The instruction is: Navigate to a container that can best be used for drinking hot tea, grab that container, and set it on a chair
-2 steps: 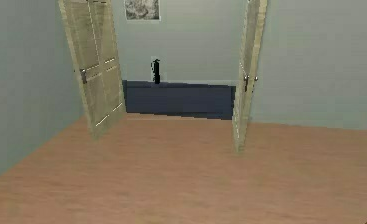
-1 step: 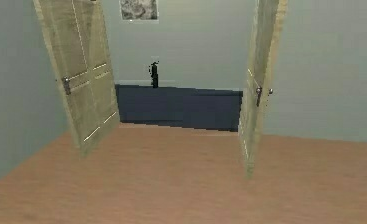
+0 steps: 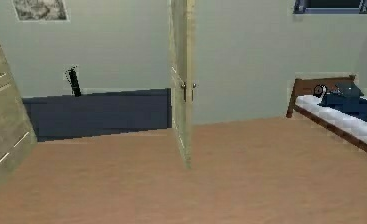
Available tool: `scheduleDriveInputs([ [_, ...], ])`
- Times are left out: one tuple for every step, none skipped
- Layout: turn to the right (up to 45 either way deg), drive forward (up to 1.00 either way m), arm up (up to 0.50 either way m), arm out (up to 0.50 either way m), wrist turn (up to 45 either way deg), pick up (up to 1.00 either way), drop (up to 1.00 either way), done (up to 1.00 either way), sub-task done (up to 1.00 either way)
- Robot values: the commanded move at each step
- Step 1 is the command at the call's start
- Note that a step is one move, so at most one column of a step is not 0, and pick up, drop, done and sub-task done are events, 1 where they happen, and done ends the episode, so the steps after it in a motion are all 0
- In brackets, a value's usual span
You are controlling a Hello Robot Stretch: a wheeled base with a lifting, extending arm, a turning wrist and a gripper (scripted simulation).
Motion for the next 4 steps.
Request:
scheduleDriveInputs([
  [0.0,0.35,0.0,0.0,0.0,0.0,0.0,0.0,0.0],
  [45.0,0.0,0.0,0.0,0.0,0.0,0.0,0.0,0.0],
  [45.0,0.0,0.0,0.0,0.0,0.0,0.0,0.0,0.0],
  [45.0,0.0,0.0,0.0,0.0,0.0,0.0,0.0,0.0],
])
